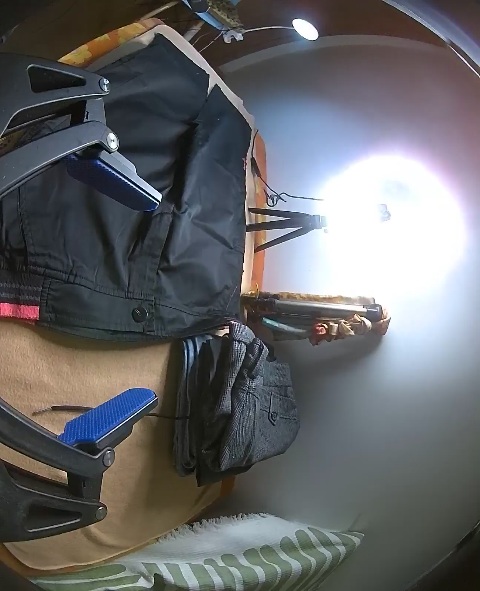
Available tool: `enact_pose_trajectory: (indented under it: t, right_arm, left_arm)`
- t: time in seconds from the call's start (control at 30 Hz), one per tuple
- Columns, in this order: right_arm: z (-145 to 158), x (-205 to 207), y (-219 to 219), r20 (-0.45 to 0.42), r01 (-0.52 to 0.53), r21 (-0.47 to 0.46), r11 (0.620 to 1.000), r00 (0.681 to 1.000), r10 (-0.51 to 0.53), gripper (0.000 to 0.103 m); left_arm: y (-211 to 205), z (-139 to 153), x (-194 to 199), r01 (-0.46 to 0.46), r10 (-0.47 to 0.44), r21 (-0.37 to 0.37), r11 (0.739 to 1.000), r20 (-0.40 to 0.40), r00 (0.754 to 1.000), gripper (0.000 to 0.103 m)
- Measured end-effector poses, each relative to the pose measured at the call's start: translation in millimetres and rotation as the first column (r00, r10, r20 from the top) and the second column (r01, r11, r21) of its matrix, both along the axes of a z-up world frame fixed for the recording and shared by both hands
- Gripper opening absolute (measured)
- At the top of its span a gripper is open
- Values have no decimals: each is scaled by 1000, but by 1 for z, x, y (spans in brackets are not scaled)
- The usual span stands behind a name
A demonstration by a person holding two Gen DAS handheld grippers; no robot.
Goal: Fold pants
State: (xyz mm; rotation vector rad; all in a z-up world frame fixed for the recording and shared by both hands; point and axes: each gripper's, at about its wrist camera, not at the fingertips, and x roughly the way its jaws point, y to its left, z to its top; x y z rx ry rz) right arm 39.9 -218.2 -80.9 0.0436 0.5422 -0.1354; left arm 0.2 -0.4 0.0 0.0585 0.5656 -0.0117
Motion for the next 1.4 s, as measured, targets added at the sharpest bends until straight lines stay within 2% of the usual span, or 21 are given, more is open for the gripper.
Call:
enact_pose_trajectory:
  t: [0.33, 1.4]
  right_arm:
    - [0, 0, 2, 0, -1, -3, 1000, 1000, 1, 98]
    - [0, 0, 2, 2, -1, -7, 1000, 1000, 1, 98]
  left_arm:
    - [12, -1, -3, -2, 2, -3, 1000, 3, 1000, 103]
    - [8, -1, -1, -6, 6, -2, 1000, 1, 1000, 103]
